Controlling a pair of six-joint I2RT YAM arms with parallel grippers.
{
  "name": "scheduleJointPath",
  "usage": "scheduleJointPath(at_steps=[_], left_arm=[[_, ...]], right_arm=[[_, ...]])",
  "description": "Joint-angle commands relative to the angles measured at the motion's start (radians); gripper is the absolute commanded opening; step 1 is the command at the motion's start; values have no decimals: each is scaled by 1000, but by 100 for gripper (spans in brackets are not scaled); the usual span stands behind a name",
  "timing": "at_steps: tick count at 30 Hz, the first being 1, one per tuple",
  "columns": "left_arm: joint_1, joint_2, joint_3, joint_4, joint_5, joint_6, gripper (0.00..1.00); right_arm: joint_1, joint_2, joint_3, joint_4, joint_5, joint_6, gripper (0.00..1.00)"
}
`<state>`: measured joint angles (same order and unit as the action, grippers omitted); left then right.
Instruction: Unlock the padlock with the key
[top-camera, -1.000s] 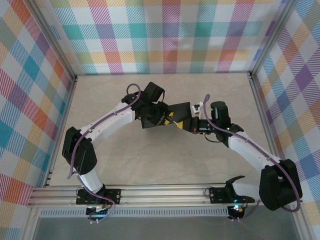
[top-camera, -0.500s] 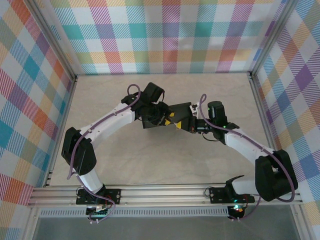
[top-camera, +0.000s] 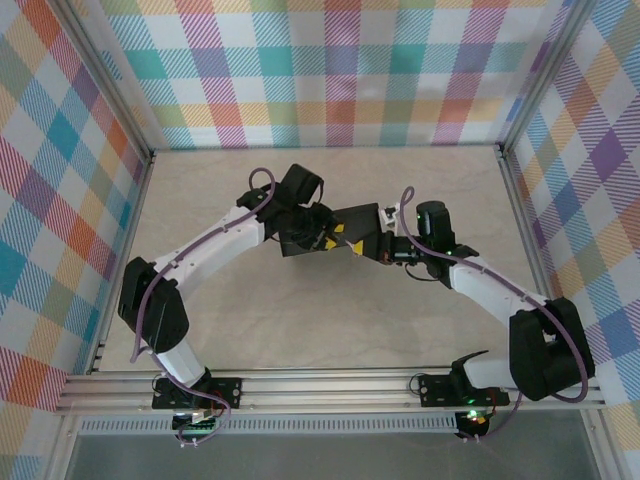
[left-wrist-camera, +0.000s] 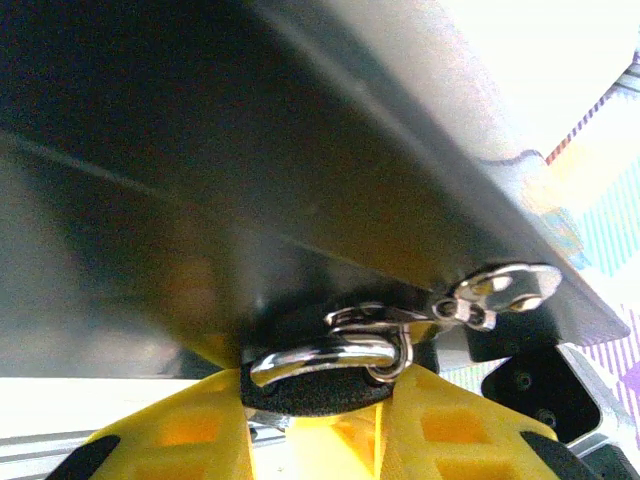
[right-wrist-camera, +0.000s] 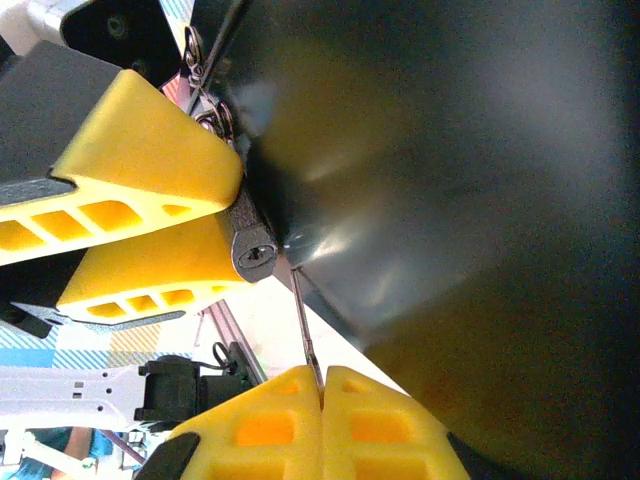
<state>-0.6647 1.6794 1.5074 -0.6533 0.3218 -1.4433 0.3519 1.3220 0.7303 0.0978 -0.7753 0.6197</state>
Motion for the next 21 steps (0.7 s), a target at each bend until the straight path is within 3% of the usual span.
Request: scheduleJointPath(at_steps=[1,21], left_arm=[[7,-76,-1,59,13,26,0],[7,-76,-8,81,15,15,0]], right_arm=[[-6,-16,16,42,-20,2,0],[28,46,78,87,-44,21,0]])
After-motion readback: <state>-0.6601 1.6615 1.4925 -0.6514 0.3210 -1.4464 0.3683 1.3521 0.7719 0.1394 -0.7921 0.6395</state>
